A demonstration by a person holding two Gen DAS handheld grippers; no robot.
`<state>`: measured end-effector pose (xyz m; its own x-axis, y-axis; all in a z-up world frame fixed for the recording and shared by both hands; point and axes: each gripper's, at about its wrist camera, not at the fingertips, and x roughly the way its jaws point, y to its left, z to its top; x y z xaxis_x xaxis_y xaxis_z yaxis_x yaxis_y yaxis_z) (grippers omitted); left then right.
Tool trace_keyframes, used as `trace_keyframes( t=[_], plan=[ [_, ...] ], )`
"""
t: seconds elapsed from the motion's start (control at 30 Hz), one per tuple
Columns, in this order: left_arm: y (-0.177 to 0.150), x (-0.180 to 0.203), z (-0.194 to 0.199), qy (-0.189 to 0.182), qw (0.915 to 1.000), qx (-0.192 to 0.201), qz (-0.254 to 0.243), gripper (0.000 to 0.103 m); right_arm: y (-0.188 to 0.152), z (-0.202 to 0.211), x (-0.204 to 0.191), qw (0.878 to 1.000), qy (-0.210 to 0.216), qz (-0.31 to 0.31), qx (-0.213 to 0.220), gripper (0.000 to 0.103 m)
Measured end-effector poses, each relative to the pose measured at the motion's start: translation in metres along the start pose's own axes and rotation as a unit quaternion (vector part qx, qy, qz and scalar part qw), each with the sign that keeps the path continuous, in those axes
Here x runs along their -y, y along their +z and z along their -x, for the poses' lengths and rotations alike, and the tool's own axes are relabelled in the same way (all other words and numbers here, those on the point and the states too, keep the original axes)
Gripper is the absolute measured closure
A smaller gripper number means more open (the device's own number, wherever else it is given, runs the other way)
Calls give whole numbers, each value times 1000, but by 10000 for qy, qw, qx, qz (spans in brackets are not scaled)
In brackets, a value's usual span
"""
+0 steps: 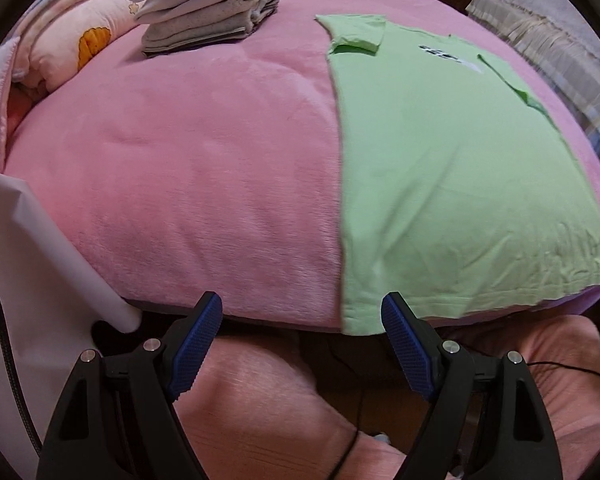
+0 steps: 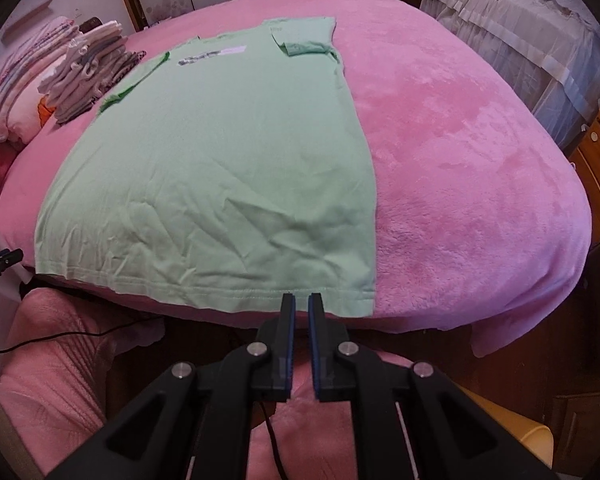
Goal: Fold small clothes
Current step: 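Grasp the green shirt hem with both grippers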
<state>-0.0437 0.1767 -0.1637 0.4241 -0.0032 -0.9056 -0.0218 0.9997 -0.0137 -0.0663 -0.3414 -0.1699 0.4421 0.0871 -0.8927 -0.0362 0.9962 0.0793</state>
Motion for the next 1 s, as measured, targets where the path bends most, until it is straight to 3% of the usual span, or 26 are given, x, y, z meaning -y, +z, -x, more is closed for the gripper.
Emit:
trace_keyframes(
  t=[0.13, 0.27, 0.47, 0.7, 0.93, 1.0],
  plan=[
    [-8, 8, 1, -249, 9997, 13, 51, 22, -4, 5, 3, 10000, 47, 4, 80, 94],
    [-14, 19, -3, -421, 9991, 54, 6, 22, -9, 4, 13, 9997, 122, -205, 90, 73],
    [-19, 28, -18, -502, 9987, 23, -121, 22, -10, -2, 25, 9992, 177, -337, 105, 73],
    [-21, 17, -36, -863, 9961, -43, 170, 23, -11, -14, 41, 9983, 301, -505, 52, 73],
    [-20, 15, -45, -1299, 9913, -34, 205, 30, -13, -32, 60, 9965, 433, -716, -66, 73],
    [-19, 18, -49, -1417, 9897, -73, 161, 38, -13, -35, 62, 9961, 472, -746, -77, 73]
  ],
)
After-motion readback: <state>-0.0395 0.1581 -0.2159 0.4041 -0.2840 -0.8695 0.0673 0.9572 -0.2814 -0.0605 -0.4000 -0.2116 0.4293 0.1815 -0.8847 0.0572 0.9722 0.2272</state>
